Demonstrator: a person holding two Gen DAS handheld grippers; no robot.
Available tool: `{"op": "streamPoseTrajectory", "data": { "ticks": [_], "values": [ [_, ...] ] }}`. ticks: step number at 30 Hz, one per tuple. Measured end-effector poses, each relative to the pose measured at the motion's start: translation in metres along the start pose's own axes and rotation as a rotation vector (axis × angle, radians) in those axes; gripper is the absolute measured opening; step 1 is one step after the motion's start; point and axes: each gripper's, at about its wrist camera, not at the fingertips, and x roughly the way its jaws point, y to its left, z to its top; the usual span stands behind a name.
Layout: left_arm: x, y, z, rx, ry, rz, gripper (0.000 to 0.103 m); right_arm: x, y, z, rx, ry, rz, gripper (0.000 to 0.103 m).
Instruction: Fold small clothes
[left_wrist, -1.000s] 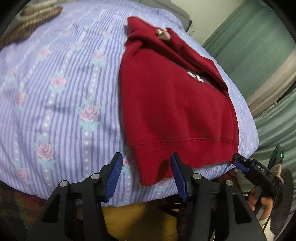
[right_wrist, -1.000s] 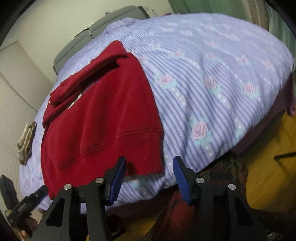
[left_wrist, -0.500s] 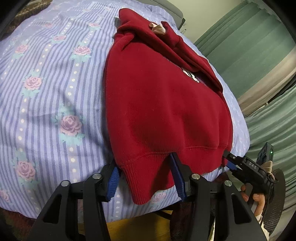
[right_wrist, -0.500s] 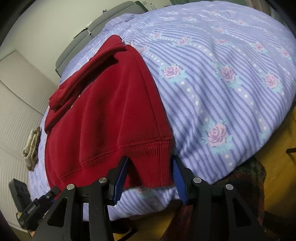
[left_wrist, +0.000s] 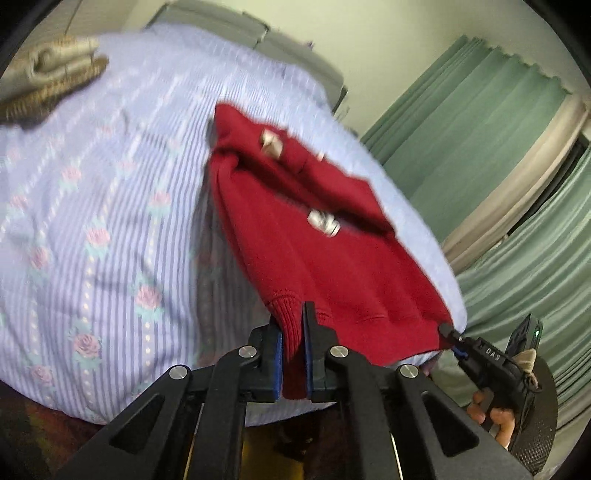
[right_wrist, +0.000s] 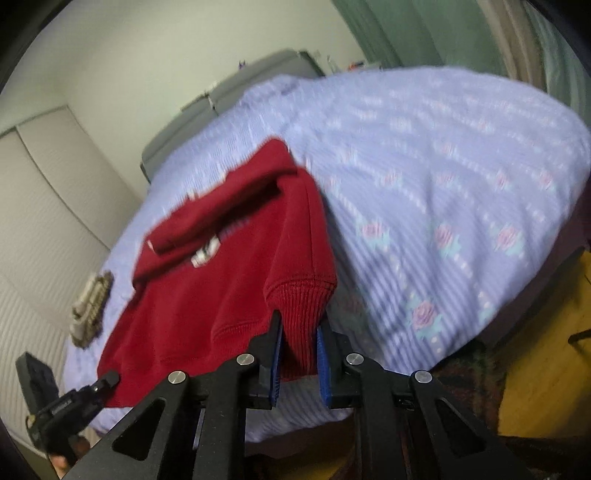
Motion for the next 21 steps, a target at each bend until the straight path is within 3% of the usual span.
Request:
{"op": "streamPoseTrajectory", "data": {
  "ticks": [11, 21],
  "values": [
    [-0.02, -0.024, 0.047, -0.058, -0.138, -0.002, 0.01, -0.022, 0.017, 0.044, 0.082, -0.121, 0.113, 0.016],
    [-0.003, -0.047, 0.137, -0.008, -0.263, 0.03, 0.01, 0.002, 0.064, 0.13, 0.045, -0.281, 0.158, 0.016]
  ]
}}
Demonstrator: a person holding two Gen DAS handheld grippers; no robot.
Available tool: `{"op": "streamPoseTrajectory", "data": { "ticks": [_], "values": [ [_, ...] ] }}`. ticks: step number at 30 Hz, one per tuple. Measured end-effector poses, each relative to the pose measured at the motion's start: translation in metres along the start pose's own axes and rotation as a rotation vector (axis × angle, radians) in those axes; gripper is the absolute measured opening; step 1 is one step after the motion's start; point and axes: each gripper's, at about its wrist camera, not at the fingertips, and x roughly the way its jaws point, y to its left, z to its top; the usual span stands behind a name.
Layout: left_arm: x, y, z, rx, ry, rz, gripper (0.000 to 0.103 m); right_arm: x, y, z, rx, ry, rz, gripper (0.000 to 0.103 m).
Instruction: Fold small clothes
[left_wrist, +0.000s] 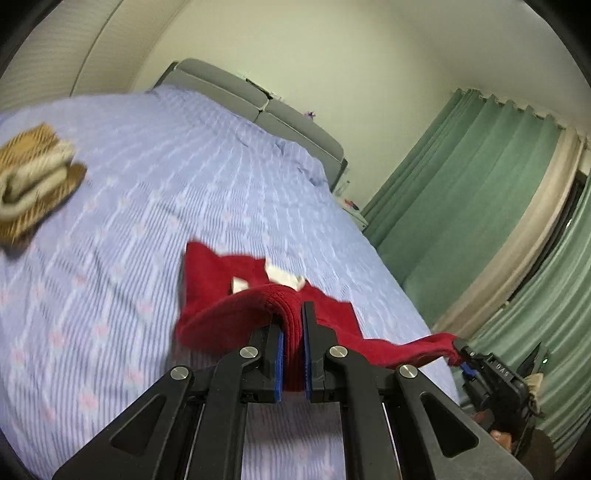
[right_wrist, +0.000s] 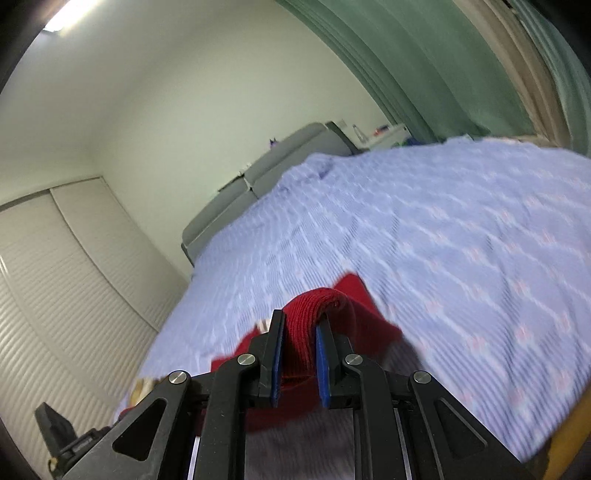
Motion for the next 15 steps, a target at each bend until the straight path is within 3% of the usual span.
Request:
{"op": "streamPoseTrajectory", "data": {
  "ticks": [7, 15],
  "values": [
    [0.049, 0.005, 0.047, -0.002, 0.0, 0.047, 0.01, 0.065, 0.029, 0.04, -0.124, -0.004, -0.053, 0.016],
    [0.124, 0.029, 0.077, -0.065, 0.067, 0.129, 0.01, 0.138, 0.034, 0.064, -0.139, 0.055, -0.103, 0.016]
  ]
}}
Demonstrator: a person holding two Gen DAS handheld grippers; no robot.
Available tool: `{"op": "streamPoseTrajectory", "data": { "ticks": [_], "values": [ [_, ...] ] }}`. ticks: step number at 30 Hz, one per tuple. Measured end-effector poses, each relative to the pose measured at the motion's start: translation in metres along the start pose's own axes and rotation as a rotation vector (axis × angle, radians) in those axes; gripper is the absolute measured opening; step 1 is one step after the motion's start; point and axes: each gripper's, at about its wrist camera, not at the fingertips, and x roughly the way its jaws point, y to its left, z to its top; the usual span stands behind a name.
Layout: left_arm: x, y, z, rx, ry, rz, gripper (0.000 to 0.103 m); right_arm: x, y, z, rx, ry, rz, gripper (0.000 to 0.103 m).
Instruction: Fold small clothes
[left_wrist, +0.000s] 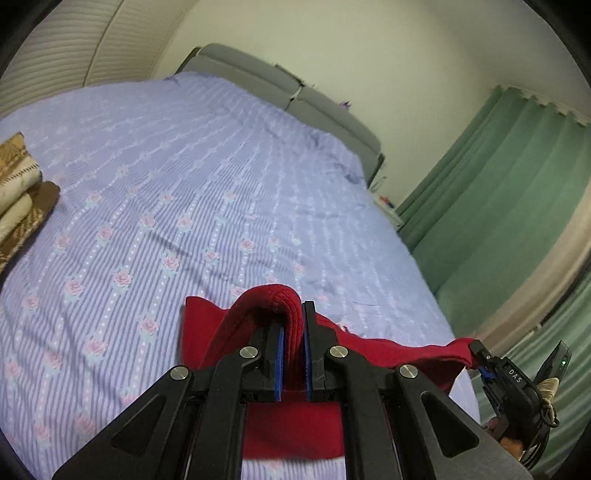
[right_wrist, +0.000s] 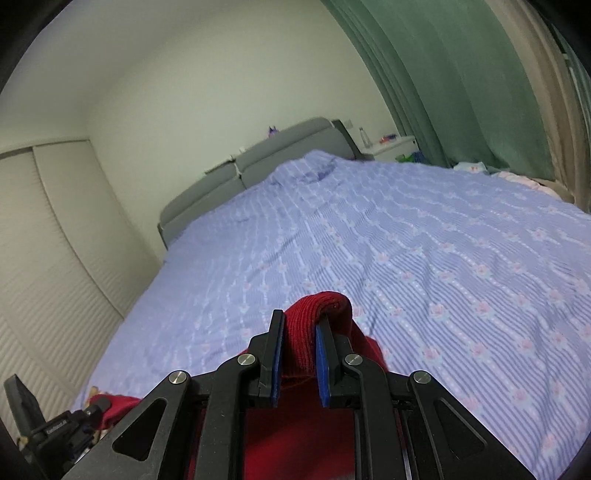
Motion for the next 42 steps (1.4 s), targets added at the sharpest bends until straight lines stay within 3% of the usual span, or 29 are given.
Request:
{"op": "streamPoseTrajectory", "data": {
  "ticks": [11, 22, 24, 25, 26, 27, 29, 30, 35, 37, 39, 42],
  "values": [
    [0.077, 0.04, -0.003, -0.062, 0.113, 0.094, 0.011, 0.101, -0.015, -0.012, 0.004, 0.174, -0.073, 0.016],
    [0.103, 0.058, -0.008, -0.088, 0.189, 0.085, 0.015, 0.134, -0.025, -0.029, 0.011, 0.241, -0.118, 0.016],
    [0.1, 0.056, -0.005, -0.069, 0.206, 0.071, 0.02, 0.132, -0.023, -0.028, -0.001, 0.243, -0.105, 0.02],
    [0.097, 0.053, -0.003, -0.054, 0.216, 0.06, 0.024, 0.131, -0.021, -0.027, -0.014, 0.251, -0.103, 0.021],
    [0.093, 0.05, -0.001, -0.035, 0.224, 0.039, 0.038, 0.128, -0.019, -0.026, -0.027, 0.255, -0.097, 0.026],
    [0.088, 0.047, 0.001, -0.018, 0.226, 0.026, 0.061, 0.122, -0.016, -0.024, -0.047, 0.255, -0.084, 0.036],
    [0.073, 0.038, 0.004, 0.031, 0.202, -0.013, 0.077, 0.111, -0.009, -0.021, -0.093, 0.233, -0.078, 0.053],
    [0.064, 0.034, 0.006, 0.076, 0.181, 0.008, 0.08, 0.103, -0.005, -0.02, -0.128, 0.217, -0.086, 0.06],
    [0.047, 0.029, 0.011, 0.277, 0.134, 0.092, 0.081, 0.07, 0.004, -0.012, -0.281, 0.158, -0.125, 0.063],
    [0.056, 0.029, 0.009, 0.356, 0.162, 0.143, 0.081, 0.069, -0.001, -0.009, -0.312, 0.172, -0.147, 0.063],
    [0.07, 0.025, 0.003, 0.444, 0.224, 0.142, 0.081, 0.079, -0.006, -0.01, -0.365, 0.205, -0.193, 0.063],
    [0.091, 0.026, 0.003, 0.438, 0.298, 0.096, 0.081, 0.106, -0.012, -0.015, -0.429, 0.308, -0.185, 0.063]
  ]
}}
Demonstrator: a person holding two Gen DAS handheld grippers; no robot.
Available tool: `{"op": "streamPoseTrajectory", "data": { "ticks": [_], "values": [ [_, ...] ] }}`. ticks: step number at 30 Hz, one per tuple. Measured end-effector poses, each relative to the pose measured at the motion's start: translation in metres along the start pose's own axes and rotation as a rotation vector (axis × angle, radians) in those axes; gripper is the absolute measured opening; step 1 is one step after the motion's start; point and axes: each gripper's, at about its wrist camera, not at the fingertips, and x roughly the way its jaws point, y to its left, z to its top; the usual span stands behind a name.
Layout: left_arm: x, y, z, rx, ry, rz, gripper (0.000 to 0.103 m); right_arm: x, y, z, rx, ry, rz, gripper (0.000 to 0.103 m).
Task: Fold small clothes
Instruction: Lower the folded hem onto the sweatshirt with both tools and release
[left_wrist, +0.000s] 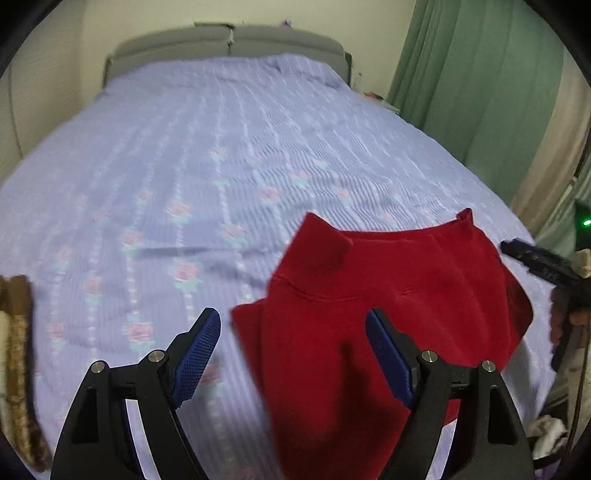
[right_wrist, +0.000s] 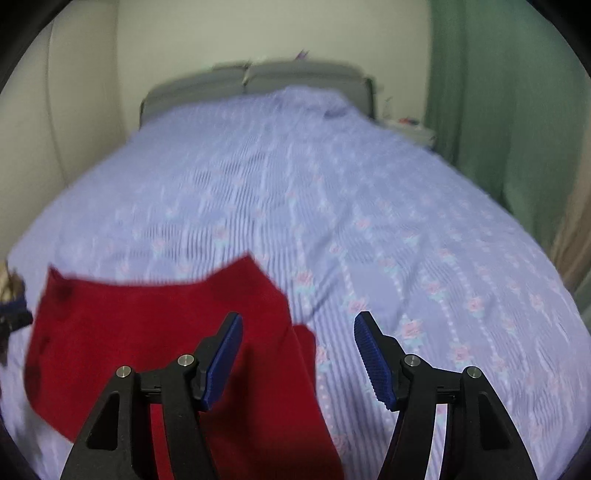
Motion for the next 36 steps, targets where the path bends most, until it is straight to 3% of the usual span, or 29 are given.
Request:
{"op": "streamPoseTrajectory", "data": {
  "ticks": [4, 7, 8, 10, 11, 12, 14, 16, 21, 23, 25, 27, 29, 31, 32, 33, 36],
  "values": [
    [0.024, 0.009, 0.006, -0.045, 0.047, -0.016, 0.079, 0.028, -0.005, 0.001, 0.005, 0.087, 0.042, 0.063],
    [0.04, 0.019, 0.007, -0.118, 0.092, -0.059, 0.075, 0.036, -0.002, 0.003, 0.001, 0.093, 0.068, 0.062],
    [0.042, 0.023, 0.005, -0.133, 0.091, -0.054, 0.065, 0.038, 0.0, 0.004, -0.006, 0.098, 0.085, 0.061],
    [0.038, 0.023, 0.002, -0.135, 0.08, -0.032, 0.052, 0.043, 0.003, 0.002, -0.01, 0.118, 0.094, 0.04],
    [0.031, 0.02, -0.001, -0.123, 0.059, -0.023, 0.038, 0.044, 0.002, 0.002, -0.003, 0.122, 0.097, 0.025],
    [0.023, 0.017, -0.003, -0.102, 0.038, -0.014, 0.024, 0.044, 0.002, 0.001, 0.003, 0.125, 0.103, 0.023],
    [0.01, 0.013, -0.006, -0.09, 0.017, -0.047, 0.013, 0.037, 0.001, -0.002, 0.01, 0.094, 0.102, 0.016],
    [-0.004, 0.009, -0.009, -0.081, -0.021, -0.059, 0.012, 0.024, 0.001, -0.004, 0.012, 0.055, 0.094, 0.012],
    [-0.026, 0.011, -0.008, -0.148, -0.096, -0.013, 0.011, -0.009, -0.002, 0.002, 0.041, -0.038, 0.052, 0.008],
    [-0.017, 0.018, -0.009, -0.188, -0.066, 0.015, 0.011, -0.016, 0.001, 0.009, 0.009, -0.078, -0.045, 0.003],
    [-0.002, 0.02, -0.013, -0.19, -0.026, 0.038, 0.011, -0.009, -0.001, 0.016, -0.018, -0.062, -0.164, 0.003],
    [0.013, 0.019, -0.016, -0.186, 0.008, 0.051, 0.012, 0.008, -0.008, 0.016, 0.012, 0.012, -0.117, 0.003],
    [0.017, 0.025, -0.016, -0.207, 0.024, 0.055, 0.014, 0.013, -0.013, 0.009, 0.041, 0.032, -0.073, 0.003],
    [0.019, 0.027, -0.013, -0.21, 0.028, 0.056, 0.024, 0.009, -0.015, 0.001, 0.052, 0.02, -0.1, 0.006],
    [0.015, 0.028, -0.012, -0.206, 0.017, 0.075, 0.039, 0.006, -0.013, -0.003, 0.045, 0.017, -0.099, 0.011],
    [0.013, 0.029, -0.011, -0.209, 0.006, 0.09, 0.047, 0.003, -0.011, -0.006, 0.04, 0.016, -0.094, 0.022],
    [-0.025, 0.031, -0.016, -0.206, -0.095, 0.111, 0.066, -0.012, 0.002, -0.013, 0.013, -0.014, -0.088, 0.04]
  ]
}}
